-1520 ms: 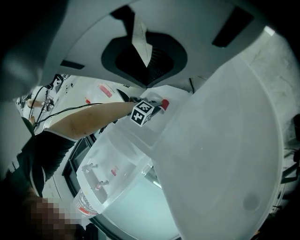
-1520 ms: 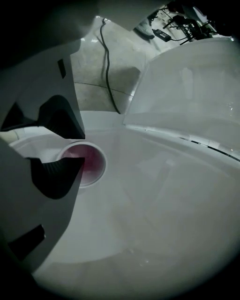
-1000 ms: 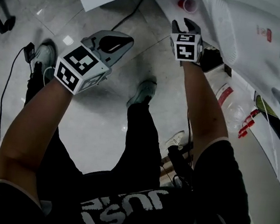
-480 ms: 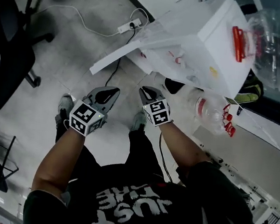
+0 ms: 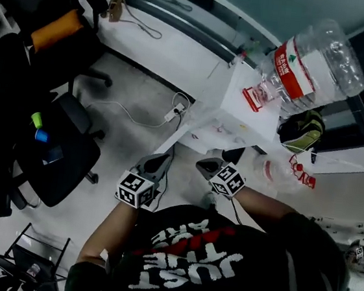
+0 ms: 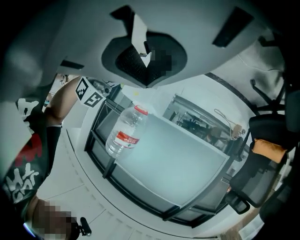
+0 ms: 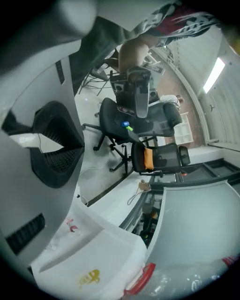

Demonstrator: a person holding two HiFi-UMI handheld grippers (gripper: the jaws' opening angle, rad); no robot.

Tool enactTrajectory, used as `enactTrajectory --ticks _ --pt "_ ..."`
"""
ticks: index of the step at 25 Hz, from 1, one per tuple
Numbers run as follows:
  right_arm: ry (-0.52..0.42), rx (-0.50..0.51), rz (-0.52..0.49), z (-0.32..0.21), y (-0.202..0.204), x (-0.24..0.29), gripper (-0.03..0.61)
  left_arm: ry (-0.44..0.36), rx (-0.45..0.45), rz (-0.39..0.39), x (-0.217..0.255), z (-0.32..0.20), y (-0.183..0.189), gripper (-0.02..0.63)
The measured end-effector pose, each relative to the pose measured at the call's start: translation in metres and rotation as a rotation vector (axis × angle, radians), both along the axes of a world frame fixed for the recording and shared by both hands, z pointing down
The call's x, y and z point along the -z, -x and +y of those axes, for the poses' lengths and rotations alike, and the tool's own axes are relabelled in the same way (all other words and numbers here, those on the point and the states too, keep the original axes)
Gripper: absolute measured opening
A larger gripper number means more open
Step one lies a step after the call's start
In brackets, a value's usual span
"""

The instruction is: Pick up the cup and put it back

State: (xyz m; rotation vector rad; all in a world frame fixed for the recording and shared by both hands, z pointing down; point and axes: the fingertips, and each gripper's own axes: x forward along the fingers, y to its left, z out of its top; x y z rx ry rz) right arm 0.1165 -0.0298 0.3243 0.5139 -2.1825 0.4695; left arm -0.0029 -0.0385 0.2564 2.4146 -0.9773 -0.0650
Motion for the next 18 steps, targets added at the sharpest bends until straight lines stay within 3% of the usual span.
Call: enactTrajectory --ticks 4,6,10,14,18 --pt "0.027 -0.164 -0.092 0.013 0.035 0.054 0.035 0.025 -0.078 0.017 0.045 0.021 0.053 0.009" --pt "0.017 -0.236 -0.158 0.017 0.054 0.075 0.035 0.015 -0.143 -0.011 0.064 0.024 0.075 0.008" --pt "-0.032 -0.307 -0.226 0.028 0.066 0.112 0.035 -0.01 -0.203 -0.028 0.101 0.019 0.099 0.008" --pt "-0.129 -0.385 -0.299 0.027 0.048 0.159 0.035 -0.044 -0.251 -0.043 0.142 0.009 0.091 0.009" --pt "-0.222 -0.424 -0.367 0.04 0.001 0.213 0.035 -0.103 -0.303 -0.058 0.185 0.017 0.044 0.008"
